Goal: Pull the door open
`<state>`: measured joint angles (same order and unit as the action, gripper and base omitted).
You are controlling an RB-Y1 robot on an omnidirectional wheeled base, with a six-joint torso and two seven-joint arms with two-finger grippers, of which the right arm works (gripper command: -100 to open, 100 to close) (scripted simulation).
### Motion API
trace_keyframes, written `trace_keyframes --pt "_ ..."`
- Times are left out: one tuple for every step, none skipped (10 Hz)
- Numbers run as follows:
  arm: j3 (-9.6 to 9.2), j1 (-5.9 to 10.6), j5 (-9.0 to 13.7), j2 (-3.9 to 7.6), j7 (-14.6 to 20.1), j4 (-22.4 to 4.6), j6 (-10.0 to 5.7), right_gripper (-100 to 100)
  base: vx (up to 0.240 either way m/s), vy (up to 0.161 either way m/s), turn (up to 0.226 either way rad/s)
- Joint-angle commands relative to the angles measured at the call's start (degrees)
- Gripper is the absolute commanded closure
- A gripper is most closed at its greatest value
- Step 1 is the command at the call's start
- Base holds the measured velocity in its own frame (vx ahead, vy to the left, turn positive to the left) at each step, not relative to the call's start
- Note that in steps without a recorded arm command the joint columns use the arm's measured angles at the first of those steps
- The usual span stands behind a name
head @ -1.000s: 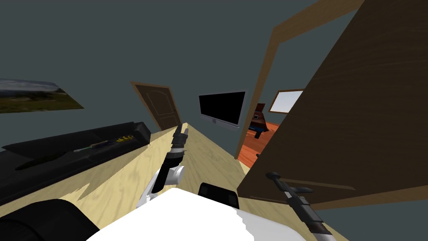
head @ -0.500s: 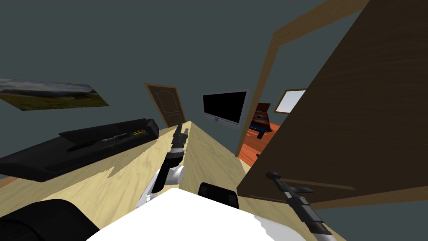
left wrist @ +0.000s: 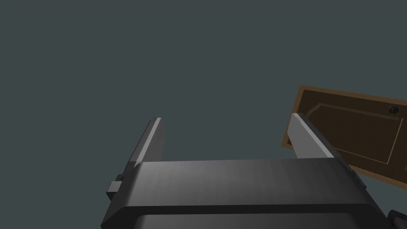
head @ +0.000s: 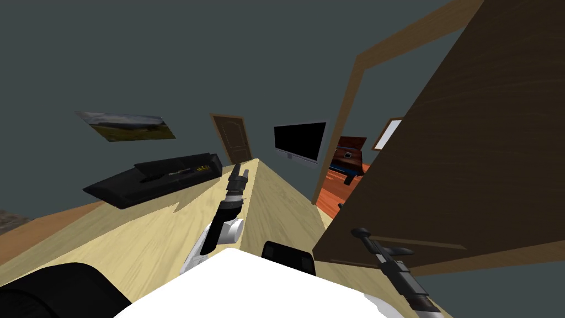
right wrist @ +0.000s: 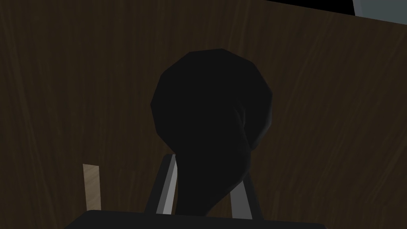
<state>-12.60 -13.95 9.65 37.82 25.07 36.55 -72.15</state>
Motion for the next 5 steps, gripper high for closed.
trace_keyframes --pt "0.19 0.34 0.13 0.46 0.10 -0.65 -0.47 100 -0.191 -0.062 0.136" --pt "0.13 0.46 0.12 0.52 0.16 -0.91 -0.68 100 -0.172 -0.060 0.113" --pt "0.07 0.59 0.10 0.59 0.23 -1.20 -0.90 100 -0.196 -0.063 0.116" --pt "-0.20 0.28 -0.05 0.25 0.23 -0.55 -0.53 100 -0.088 -0.026 0.036" --pt "-0.40 0.50 -0.05 0.26 0.34 -1.05 -0.88 100 -0.126 -0.046 0.115"
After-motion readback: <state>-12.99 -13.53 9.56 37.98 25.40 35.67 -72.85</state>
